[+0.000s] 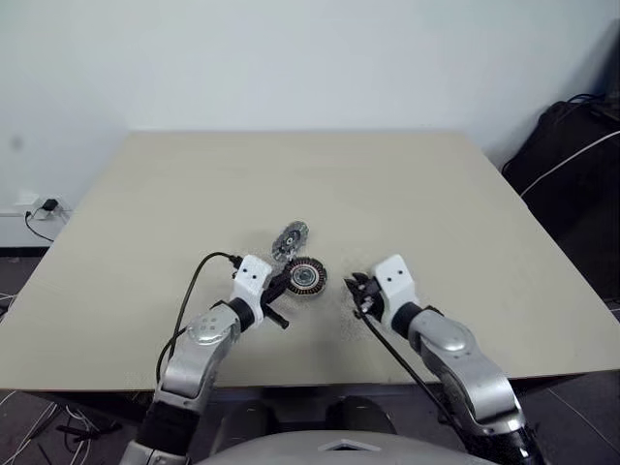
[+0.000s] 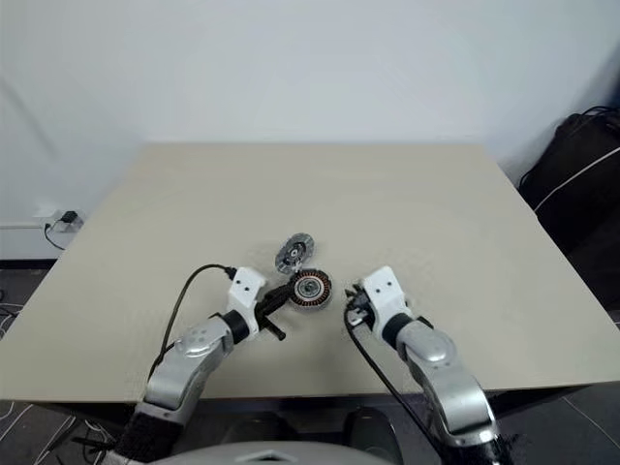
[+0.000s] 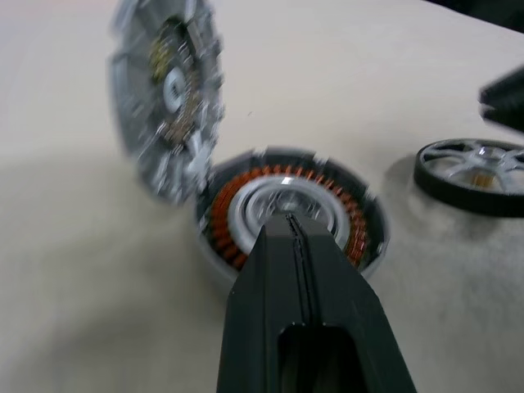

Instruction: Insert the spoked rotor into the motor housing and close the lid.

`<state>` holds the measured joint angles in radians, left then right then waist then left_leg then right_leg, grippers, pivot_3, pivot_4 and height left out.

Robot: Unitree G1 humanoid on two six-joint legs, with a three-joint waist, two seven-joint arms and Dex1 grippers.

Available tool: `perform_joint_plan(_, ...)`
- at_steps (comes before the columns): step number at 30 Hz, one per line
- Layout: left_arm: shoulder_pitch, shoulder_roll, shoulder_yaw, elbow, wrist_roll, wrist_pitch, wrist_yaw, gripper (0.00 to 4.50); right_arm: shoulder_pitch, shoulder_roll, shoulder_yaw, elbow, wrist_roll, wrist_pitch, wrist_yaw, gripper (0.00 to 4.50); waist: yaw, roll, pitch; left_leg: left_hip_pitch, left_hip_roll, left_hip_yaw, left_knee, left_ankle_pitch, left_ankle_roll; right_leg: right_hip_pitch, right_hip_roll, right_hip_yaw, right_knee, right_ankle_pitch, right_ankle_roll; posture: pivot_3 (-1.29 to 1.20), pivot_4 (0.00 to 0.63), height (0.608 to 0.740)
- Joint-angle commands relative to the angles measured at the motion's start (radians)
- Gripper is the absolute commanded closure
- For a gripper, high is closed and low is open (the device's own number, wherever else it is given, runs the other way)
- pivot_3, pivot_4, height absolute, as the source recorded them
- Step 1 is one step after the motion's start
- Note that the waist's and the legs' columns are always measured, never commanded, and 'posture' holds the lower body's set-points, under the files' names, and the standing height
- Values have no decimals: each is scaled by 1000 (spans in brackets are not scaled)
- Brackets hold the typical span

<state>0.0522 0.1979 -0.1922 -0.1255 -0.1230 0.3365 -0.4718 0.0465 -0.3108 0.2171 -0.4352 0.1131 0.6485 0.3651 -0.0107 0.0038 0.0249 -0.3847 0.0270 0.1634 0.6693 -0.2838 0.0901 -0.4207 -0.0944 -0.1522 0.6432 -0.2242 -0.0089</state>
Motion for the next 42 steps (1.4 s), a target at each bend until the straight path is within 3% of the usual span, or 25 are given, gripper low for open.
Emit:
perform_joint_plan(1,28,4,26,-67,-13,-5,23,4500,-87,11,50,-3,-18,64,0,4449,0,0,0,0,0,0,0,0,0,0,0,0,0,0,0,0,0,740)
perform_joint_plan(8,119,25,11,-86,47,-111,66,4500,-250,23,156,108,-58,190,12,4449,-1,-1,1,0,0,0,0,1,-3,0,-1,-1,0,0,0,0,0,740)
perform_joint_plan(18,177,16,-10,-72,60,-138,93,4500,-402,56,221,322,-93,169,45,4449,-2,-1,1,-5,0,1,0,2,-3,-5,-1,-1,0,0,0,0,0,740)
perform_joint_plan(42,175,-9,-27,-71,36,-137,88,4500,-468,112,219,460,-139,130,52,4449,-10,-1,1,-9,0,1,1,3,-5,-8,-1,-2,1,4,5,0,0,740)
